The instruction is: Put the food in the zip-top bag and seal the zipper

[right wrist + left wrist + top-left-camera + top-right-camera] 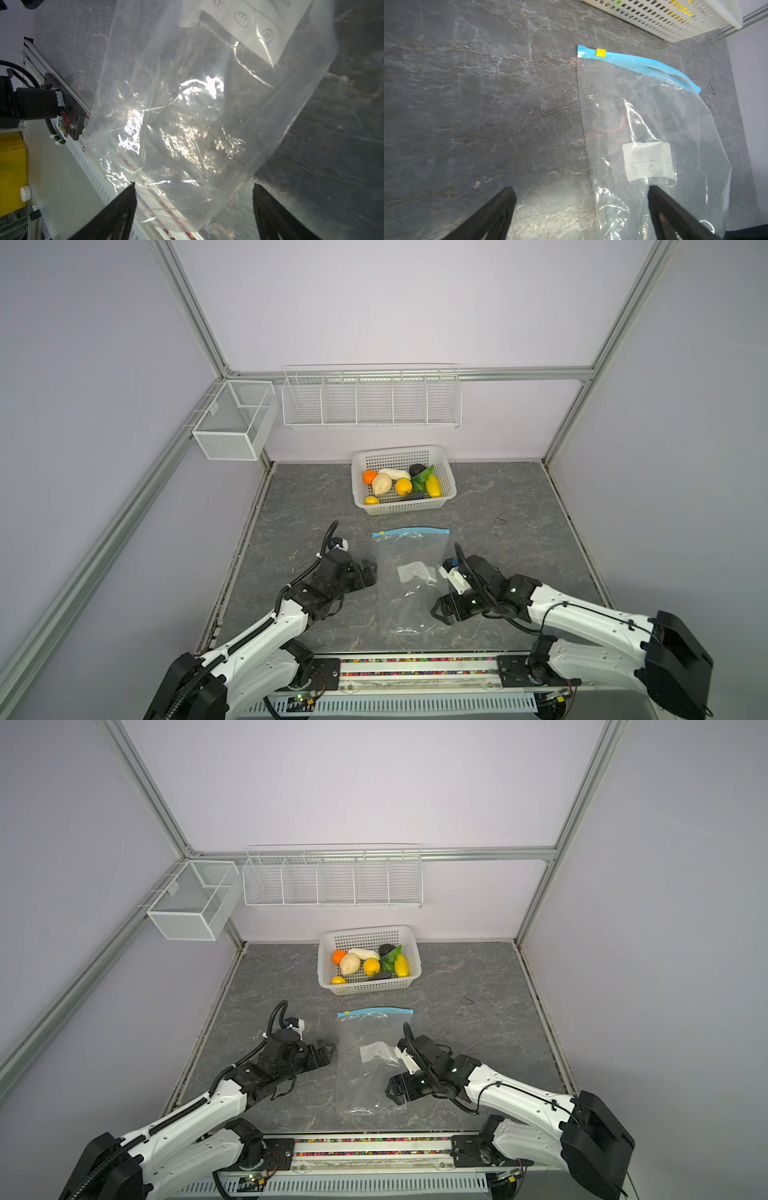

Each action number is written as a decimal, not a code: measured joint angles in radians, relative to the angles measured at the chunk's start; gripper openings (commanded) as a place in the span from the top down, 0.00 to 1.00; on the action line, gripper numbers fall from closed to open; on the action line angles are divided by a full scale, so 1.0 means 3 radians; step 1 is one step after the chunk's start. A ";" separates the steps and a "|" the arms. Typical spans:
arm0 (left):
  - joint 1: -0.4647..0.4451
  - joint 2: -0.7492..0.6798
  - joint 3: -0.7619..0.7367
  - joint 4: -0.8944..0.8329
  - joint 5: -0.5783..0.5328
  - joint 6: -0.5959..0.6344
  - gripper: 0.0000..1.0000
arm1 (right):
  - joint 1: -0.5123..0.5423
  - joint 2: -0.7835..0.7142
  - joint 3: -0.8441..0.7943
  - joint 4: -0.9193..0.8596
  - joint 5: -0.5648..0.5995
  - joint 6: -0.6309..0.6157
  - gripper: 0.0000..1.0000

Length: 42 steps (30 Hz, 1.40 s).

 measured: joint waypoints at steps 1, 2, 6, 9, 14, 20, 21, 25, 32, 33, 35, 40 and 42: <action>0.0000 -0.0001 -0.0022 0.0008 0.0004 -0.0023 0.01 | 0.0013 0.0047 -0.0003 0.0032 -0.0011 -0.0004 0.09; 0.0000 -0.0004 -0.0036 0.0009 0.0010 -0.0043 0.01 | 0.0028 0.0094 -0.0003 0.0071 -0.0032 -0.0015 0.07; 0.0000 -0.0080 -0.0065 0.0010 0.0014 -0.0122 0.01 | 0.0083 0.0219 0.0006 0.0214 -0.0121 -0.0038 0.03; 0.0000 -0.0214 -0.0066 -0.0010 0.0010 -0.0149 0.00 | 0.0146 0.0327 0.0055 0.0331 -0.0198 -0.0053 0.03; 0.0000 -0.0510 -0.0065 -0.0148 -0.0047 -0.0189 0.00 | 0.0248 0.0556 0.0186 0.0581 -0.0296 -0.0103 0.04; 0.0000 -0.0799 -0.0050 -0.0425 -0.0104 -0.0257 0.02 | 0.0324 0.0987 0.0350 0.0949 -0.0420 -0.0150 0.04; 0.0000 -0.0814 -0.0034 -0.0487 -0.0104 -0.0277 0.03 | 0.0338 0.1068 0.0397 0.0998 -0.0435 -0.0158 0.04; 0.0000 -0.0802 0.0121 -0.0811 -0.0102 -0.0341 0.03 | 0.0389 0.1382 0.0628 0.1166 -0.0523 -0.0214 0.05; 0.0000 -0.0783 0.0404 -0.1109 -0.0090 -0.0375 0.06 | 0.0408 0.1733 0.0909 0.1493 -0.0566 -0.0254 0.06; 0.0000 -0.0783 0.0412 -0.1134 -0.0089 -0.0376 0.06 | 0.0408 0.1741 0.0924 0.1513 -0.0547 -0.0252 0.06; 0.0000 -0.0778 0.0420 -0.1189 -0.0089 -0.0375 0.06 | 0.0407 0.1694 0.0927 0.1511 -0.0455 -0.0253 0.07; 0.0009 -0.0605 0.0526 -0.1194 -0.0086 -0.0359 0.06 | 0.0291 0.1284 0.0932 0.1273 -0.0076 -0.0244 0.08; 0.0066 -0.0421 0.0599 -0.1094 -0.0048 -0.0326 0.06 | 0.0177 0.1092 0.0946 0.1198 0.0076 -0.0238 0.08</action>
